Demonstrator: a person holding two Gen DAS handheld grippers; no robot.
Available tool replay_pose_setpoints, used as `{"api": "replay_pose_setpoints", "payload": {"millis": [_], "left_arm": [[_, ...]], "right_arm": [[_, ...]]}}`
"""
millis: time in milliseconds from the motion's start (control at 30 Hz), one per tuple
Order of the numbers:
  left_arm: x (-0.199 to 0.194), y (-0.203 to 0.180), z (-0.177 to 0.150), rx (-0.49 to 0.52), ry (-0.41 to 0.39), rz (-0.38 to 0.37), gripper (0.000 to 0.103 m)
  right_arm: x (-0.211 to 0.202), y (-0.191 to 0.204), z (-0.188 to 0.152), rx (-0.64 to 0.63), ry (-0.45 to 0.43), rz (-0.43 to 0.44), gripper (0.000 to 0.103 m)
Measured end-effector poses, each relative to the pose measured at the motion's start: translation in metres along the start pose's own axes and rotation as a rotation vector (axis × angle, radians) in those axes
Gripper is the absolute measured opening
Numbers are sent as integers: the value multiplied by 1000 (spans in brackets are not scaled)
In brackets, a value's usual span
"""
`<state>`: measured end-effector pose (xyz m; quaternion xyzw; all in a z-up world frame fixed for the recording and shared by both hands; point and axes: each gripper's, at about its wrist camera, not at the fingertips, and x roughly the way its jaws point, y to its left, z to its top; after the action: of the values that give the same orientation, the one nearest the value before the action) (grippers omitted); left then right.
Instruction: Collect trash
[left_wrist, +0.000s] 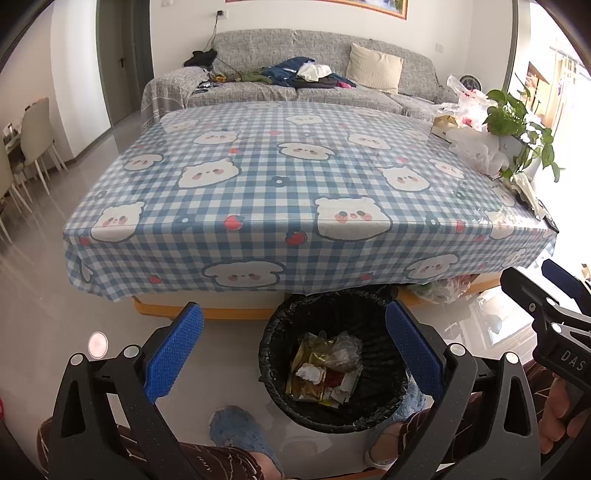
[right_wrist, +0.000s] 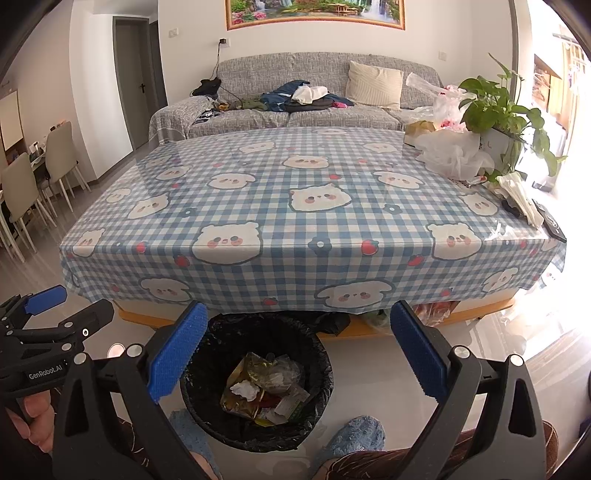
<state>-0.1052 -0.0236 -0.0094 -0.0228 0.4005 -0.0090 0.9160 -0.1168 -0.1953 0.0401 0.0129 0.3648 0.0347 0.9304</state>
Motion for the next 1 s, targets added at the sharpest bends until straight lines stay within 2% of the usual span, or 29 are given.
{"api": "replay_pose_setpoints", "payload": {"millis": [1000], "left_arm": [[1, 0, -1, 2, 2, 9, 97]], "right_arm": [[8, 5, -3, -7, 19, 5, 95]]}}
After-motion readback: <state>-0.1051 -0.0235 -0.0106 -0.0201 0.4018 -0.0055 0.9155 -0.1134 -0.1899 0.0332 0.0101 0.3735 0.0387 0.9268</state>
